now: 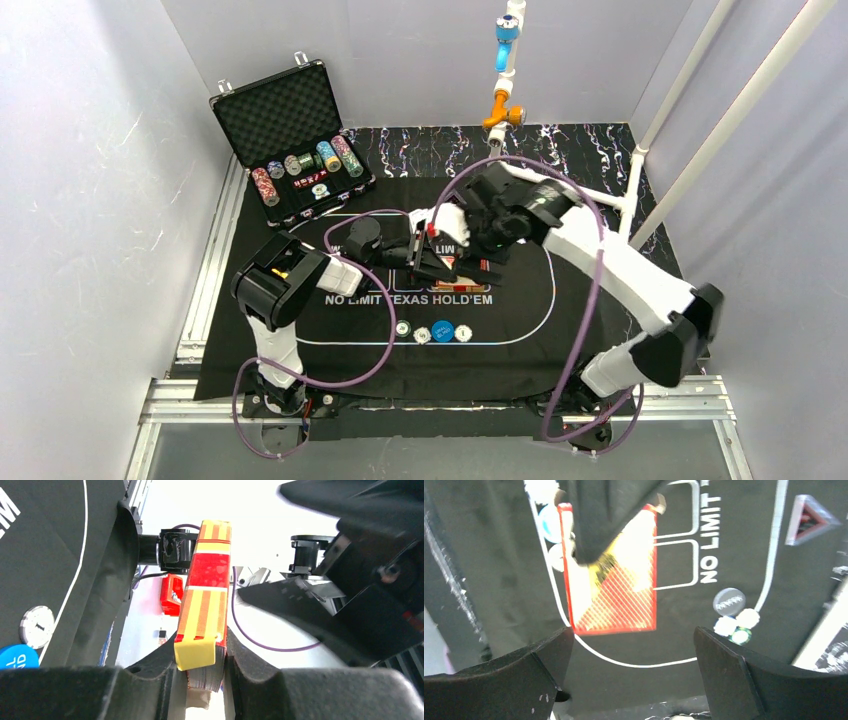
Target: Distribute texas hold em gaming equipment
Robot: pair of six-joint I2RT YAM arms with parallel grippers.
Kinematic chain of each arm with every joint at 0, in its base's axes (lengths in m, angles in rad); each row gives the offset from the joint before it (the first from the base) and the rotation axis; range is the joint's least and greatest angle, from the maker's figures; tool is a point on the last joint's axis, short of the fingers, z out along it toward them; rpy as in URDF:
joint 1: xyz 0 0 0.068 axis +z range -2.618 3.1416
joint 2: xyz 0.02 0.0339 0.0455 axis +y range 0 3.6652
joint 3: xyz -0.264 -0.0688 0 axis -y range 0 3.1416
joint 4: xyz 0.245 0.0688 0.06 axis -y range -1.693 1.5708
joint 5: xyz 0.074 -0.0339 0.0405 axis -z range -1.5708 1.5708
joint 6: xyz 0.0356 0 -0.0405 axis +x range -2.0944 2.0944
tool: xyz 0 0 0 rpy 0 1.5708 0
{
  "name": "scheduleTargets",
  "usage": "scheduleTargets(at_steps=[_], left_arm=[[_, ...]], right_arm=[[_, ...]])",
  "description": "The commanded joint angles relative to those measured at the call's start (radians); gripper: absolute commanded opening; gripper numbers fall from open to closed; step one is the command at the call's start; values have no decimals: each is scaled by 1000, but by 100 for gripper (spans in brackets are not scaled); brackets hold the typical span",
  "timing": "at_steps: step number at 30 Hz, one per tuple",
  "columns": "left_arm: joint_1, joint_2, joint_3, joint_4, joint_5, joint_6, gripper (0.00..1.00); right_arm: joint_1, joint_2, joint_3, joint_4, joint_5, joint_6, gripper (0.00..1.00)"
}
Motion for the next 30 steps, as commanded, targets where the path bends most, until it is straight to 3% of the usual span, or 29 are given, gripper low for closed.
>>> scheduleTargets(at_steps=[1,8,13,17,20,22,25,28,30], left_arm=[[39,-71,9,-12,74,51,0],[83,-157,33,-213,73,152,0],[189,-254,82,-513,63,333,0],[191,-342,209,-1028,-4,726,0],[201,-370,345,-1418,-154,1017,0],[201,-377,373,-1485,-172,1132,0],[203,-424,324,-1428,-126,1137,0],[204,-451,254,-1274,-17,987,0],[196,-499,205,-1174,-2,901,0]], right_arm=[[-70,-191,14,117,-4,24,98],[-79,-355,-1,260,122,209,98],[-93,-386,-144,367,86,398,98],[-112,-373,-178,395,-30,522,100],[-134,-334,-77,294,-87,556,100],[-225,-309,-13,236,-224,542,100],[-306,-253,69,210,-267,613,100],[-345,-214,78,203,-256,686,100],[-376,-206,54,186,-379,660,100]])
